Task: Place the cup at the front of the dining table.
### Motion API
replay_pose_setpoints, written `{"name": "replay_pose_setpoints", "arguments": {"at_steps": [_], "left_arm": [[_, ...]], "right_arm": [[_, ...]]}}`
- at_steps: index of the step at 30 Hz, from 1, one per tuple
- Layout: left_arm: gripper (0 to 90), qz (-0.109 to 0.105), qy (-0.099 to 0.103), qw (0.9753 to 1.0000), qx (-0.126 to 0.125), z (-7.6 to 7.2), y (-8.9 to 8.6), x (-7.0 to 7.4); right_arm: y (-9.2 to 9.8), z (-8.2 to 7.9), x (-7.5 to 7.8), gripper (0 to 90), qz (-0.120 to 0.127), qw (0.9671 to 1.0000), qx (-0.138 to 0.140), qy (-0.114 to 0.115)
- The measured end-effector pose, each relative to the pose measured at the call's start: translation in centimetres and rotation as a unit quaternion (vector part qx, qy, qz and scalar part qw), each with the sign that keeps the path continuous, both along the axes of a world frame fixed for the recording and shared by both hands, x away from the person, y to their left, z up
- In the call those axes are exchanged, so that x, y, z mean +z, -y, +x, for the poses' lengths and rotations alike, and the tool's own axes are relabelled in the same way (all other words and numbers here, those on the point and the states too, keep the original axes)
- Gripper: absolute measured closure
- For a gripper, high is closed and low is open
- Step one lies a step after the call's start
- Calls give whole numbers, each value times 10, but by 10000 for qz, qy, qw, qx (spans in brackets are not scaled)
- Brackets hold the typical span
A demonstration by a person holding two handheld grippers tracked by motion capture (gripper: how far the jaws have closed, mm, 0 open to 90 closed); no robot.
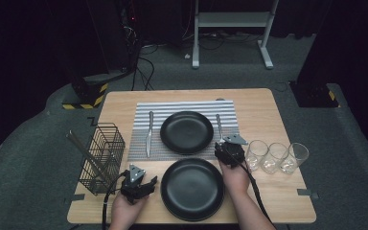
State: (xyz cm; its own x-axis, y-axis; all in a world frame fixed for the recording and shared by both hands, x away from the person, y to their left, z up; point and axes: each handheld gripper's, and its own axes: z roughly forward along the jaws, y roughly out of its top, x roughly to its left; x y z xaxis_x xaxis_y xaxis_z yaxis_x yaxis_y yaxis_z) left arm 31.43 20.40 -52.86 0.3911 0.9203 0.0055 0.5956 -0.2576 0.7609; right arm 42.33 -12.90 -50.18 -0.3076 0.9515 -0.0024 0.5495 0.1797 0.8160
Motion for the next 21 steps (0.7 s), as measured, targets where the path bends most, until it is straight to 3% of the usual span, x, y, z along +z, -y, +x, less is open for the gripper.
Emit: {"name": "replay_pose_setpoints", "arguments": {"at_steps": [18,21], "left_arm": [[384,-2,-18,9998,201,1,-1,0],[364,-116,-51,9998,176,2,-3,0]], "right_arm": [[9,-42,24,484,288,9961,595,583],[14,-49,26,508,311,9955,616,657]]}}
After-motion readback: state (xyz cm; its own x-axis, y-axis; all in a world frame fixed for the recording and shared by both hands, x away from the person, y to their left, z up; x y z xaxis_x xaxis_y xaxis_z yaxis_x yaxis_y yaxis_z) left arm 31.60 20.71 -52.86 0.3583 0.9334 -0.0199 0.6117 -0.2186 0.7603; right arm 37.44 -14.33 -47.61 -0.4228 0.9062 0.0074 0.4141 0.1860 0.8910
